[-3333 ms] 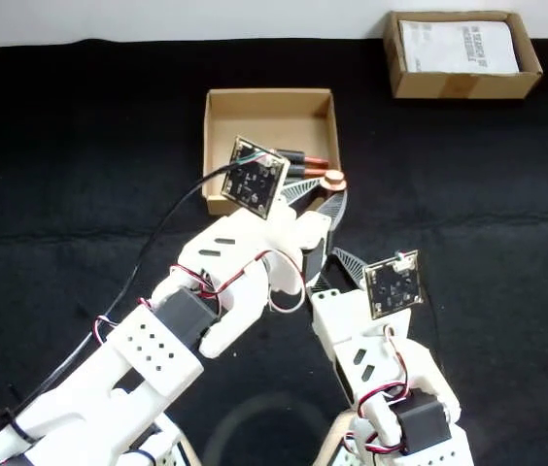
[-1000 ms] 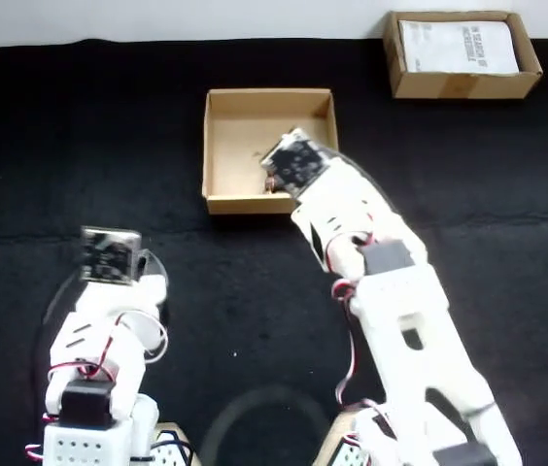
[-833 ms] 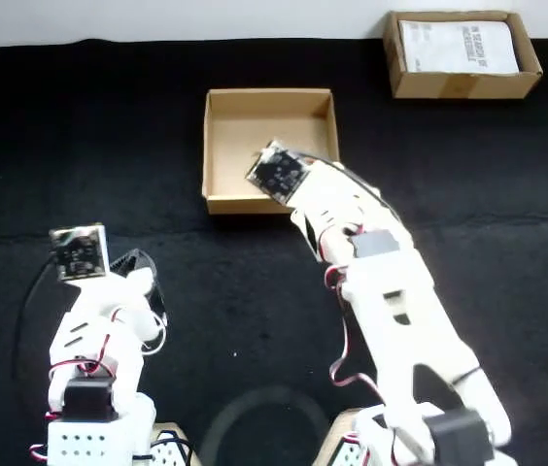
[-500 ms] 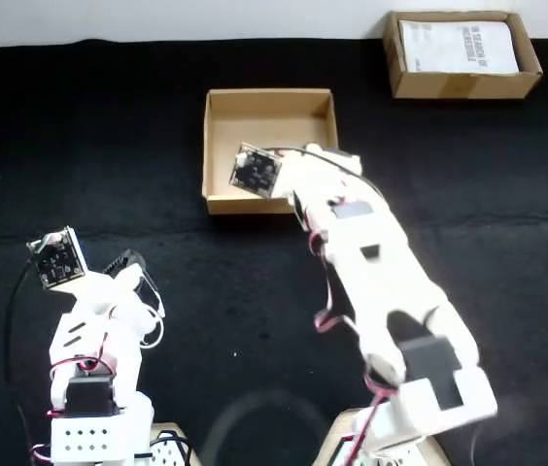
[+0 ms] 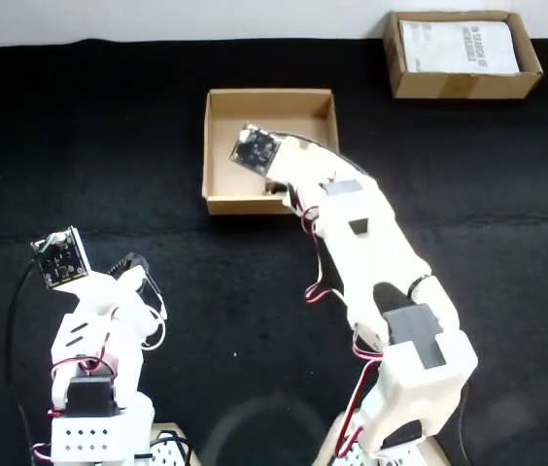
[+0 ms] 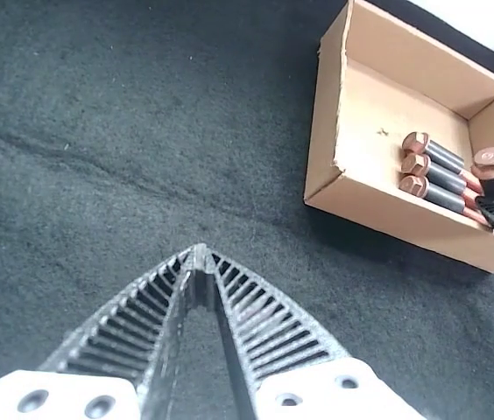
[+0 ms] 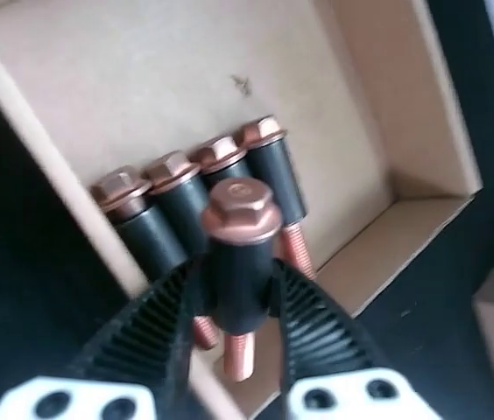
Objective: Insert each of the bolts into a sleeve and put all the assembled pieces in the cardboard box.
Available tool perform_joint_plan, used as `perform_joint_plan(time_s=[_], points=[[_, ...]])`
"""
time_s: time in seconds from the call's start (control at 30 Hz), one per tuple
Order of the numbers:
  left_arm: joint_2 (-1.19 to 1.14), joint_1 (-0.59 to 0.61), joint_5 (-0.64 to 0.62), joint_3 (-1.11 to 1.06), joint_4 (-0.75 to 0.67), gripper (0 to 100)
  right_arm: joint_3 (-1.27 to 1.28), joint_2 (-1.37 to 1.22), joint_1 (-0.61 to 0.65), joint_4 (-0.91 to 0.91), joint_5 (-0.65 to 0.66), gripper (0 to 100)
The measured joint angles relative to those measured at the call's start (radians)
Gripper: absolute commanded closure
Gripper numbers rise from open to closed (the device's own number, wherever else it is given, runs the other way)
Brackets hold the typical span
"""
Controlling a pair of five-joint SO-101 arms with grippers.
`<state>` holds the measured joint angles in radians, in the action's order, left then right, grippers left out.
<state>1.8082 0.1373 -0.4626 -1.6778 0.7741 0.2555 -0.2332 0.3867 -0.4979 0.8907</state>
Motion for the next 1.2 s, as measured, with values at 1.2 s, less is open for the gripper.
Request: perform_joint_plan(time_s=[1.2], points=[[0.000, 0.000, 0.000, 0.000, 0.011, 99, -0.698, 0.760, 0.002, -1.254, -0.934, 96.5]])
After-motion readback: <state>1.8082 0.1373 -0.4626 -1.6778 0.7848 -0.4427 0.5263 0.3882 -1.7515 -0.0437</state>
